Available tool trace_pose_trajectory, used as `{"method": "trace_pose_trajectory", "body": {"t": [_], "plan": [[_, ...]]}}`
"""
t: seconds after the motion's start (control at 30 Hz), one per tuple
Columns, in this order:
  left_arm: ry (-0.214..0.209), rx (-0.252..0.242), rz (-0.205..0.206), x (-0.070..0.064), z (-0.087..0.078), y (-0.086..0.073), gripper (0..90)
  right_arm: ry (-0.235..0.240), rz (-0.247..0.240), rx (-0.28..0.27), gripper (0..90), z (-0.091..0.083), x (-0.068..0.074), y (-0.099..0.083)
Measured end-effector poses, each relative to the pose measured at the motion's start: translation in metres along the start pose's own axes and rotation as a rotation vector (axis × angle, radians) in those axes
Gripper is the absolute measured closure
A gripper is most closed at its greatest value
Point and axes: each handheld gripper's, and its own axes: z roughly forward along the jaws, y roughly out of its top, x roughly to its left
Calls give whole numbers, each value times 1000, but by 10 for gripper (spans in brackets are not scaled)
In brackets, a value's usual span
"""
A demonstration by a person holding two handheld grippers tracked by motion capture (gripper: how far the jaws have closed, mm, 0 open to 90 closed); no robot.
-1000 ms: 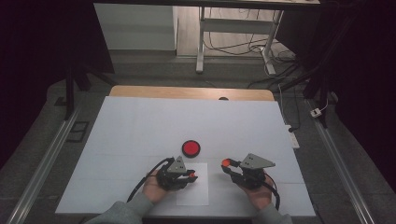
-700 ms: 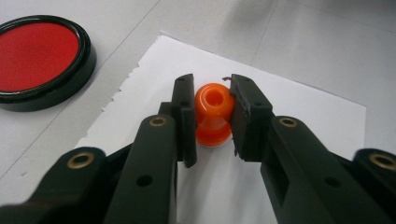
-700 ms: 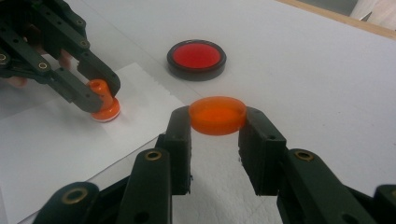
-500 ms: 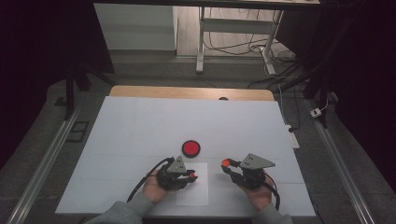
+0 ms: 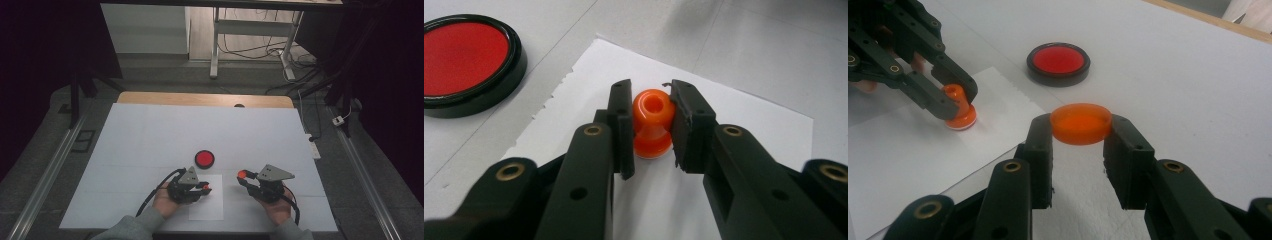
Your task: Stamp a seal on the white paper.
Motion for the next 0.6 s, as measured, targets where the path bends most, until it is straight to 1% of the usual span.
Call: {"method": "trace_pose_trajectory", "body": {"t": [0.17, 0.2, 0.23, 0.3, 0.37, 0.5, 0.6], "plan": [[1, 2, 6, 0, -1, 1, 724, 0, -1, 5, 646, 0, 0, 0], [10, -1, -3, 1, -2, 1, 723, 0, 0, 4, 646, 0, 0, 0], [14, -18, -4, 2, -4, 2, 723, 1, 2, -1, 646, 0, 0, 0], [21, -69, -26, 5, -12, 4, 723, 1, 3, -1, 646, 0, 0, 0], [17, -118, -47, 8, -19, 6, 723, 1, 0, 2, 646, 0, -1, 0], [6, -175, -66, 12, -28, 7, 723, 1, 1, 3, 646, 0, -1, 0], [-17, -207, -94, 16, -33, 6, 722, 2, 2, 1, 646, 0, 0, 0]]}}
